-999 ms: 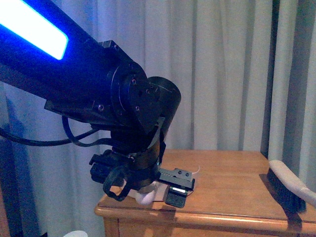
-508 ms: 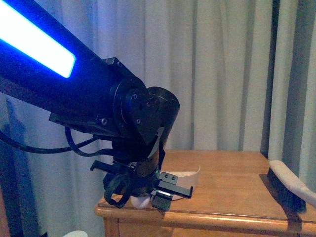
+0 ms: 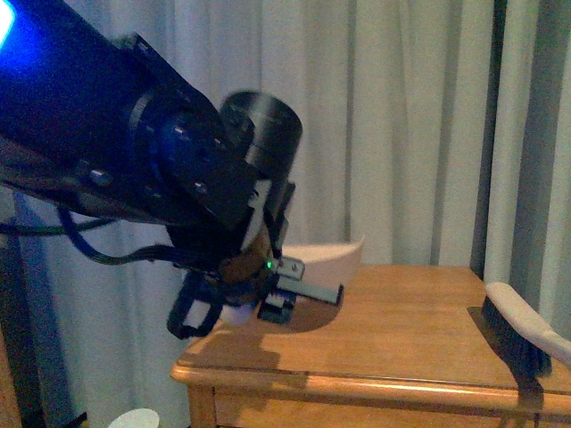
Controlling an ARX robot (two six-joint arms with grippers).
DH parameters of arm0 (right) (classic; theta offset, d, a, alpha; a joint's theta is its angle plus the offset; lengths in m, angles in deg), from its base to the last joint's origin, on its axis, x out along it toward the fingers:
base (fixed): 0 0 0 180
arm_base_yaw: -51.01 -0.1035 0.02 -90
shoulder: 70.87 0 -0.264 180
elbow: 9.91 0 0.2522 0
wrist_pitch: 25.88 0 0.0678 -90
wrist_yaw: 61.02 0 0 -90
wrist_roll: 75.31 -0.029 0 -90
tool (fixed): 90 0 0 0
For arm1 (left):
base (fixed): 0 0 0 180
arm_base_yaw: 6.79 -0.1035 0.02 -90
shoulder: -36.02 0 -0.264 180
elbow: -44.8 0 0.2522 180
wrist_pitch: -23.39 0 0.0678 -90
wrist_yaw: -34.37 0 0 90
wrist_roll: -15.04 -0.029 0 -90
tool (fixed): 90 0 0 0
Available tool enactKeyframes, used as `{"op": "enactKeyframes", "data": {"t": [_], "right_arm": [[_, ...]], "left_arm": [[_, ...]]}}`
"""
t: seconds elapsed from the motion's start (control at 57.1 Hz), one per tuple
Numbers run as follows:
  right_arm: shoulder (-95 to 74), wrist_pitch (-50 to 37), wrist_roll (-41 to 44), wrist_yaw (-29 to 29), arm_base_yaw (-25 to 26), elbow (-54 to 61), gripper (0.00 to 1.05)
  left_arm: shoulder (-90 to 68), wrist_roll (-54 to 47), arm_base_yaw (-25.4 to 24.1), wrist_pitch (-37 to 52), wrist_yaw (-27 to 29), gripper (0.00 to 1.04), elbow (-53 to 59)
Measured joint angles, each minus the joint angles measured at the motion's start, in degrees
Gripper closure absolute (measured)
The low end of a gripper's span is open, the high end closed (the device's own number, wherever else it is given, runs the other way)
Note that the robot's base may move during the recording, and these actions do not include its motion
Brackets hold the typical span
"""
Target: Clean up trash
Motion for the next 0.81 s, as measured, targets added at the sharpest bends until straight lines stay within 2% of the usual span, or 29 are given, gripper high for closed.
{"op": "enactKeyframes", "data": {"t": [0.228,0.368,0.578,0.806], "right_arm": [[0.0,0.0,0.0,0.0,0.0,0.0,0.07],[0.0,0.0,0.0,0.0,0.0,0.0,0.07],[0.0,0.0,0.0,0.0,0.0,0.0,0.07],[0.0,0.0,0.0,0.0,0.0,0.0,0.07]], "left_arm": [[21.44,-7.23,-2.38,23.71,-1.38,0.77,21.14],[34.23,-11.96,-5.31,33.33,-4.31,0.77,34.29],[52.15,-17.42,-9.44,35.15,-8.26,0.77,48.0],[75.01,-19.21,-16.33,26.64,-15.8,0.77,59.67]]}}
